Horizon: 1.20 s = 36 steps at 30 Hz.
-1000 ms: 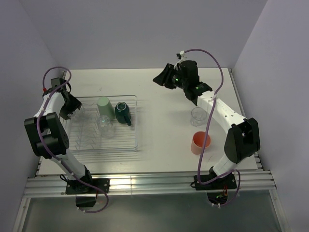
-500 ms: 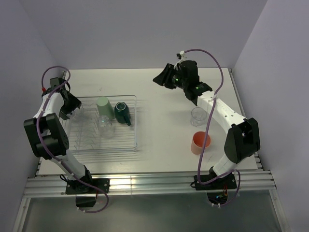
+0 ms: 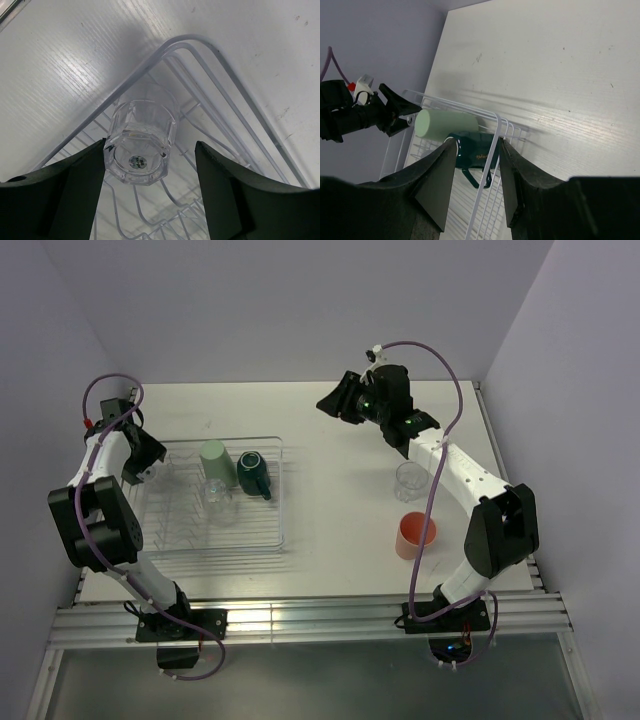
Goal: Load the cups into the dish rack
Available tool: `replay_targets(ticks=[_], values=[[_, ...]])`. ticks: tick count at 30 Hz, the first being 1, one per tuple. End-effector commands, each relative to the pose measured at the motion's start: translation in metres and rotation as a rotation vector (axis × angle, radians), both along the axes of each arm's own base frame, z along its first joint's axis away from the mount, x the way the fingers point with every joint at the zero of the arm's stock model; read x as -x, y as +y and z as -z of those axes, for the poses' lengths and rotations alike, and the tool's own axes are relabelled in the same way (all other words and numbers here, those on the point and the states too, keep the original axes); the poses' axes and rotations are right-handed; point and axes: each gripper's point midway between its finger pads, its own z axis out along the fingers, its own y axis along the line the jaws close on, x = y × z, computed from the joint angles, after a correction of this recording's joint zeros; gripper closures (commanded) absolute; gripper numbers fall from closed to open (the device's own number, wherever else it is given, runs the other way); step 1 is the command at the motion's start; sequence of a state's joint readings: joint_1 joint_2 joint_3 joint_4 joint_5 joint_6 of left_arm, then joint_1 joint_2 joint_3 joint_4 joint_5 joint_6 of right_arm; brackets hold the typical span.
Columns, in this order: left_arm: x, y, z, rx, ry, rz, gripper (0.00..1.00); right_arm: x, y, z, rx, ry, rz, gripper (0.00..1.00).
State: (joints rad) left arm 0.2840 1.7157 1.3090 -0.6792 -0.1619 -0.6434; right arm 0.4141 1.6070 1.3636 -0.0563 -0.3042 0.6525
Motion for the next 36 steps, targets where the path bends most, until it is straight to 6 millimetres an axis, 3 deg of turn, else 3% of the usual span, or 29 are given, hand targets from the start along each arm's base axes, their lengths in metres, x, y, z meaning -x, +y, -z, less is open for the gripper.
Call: replay_targets(ticks=[1, 22, 36], values=[[-0.019, 0.001, -0.034, -0.014, -0.122, 0.001, 0.25, -0.004, -0.001, -0.025, -0.032, -0.073, 0.0, 0.53], [-0.027, -0.005, -0.035, -0.008, -0.137, 0.01, 0.3, -0.002, -0.002, -0.026, -0.036, -0.073, -0.001, 0.53], [-0.016, -0.008, -0.063, -0.028, -0.184, 0.017, 0.28, 0.0, 0.0, -0.026, -0.036, -0.073, -0.007, 0.53]])
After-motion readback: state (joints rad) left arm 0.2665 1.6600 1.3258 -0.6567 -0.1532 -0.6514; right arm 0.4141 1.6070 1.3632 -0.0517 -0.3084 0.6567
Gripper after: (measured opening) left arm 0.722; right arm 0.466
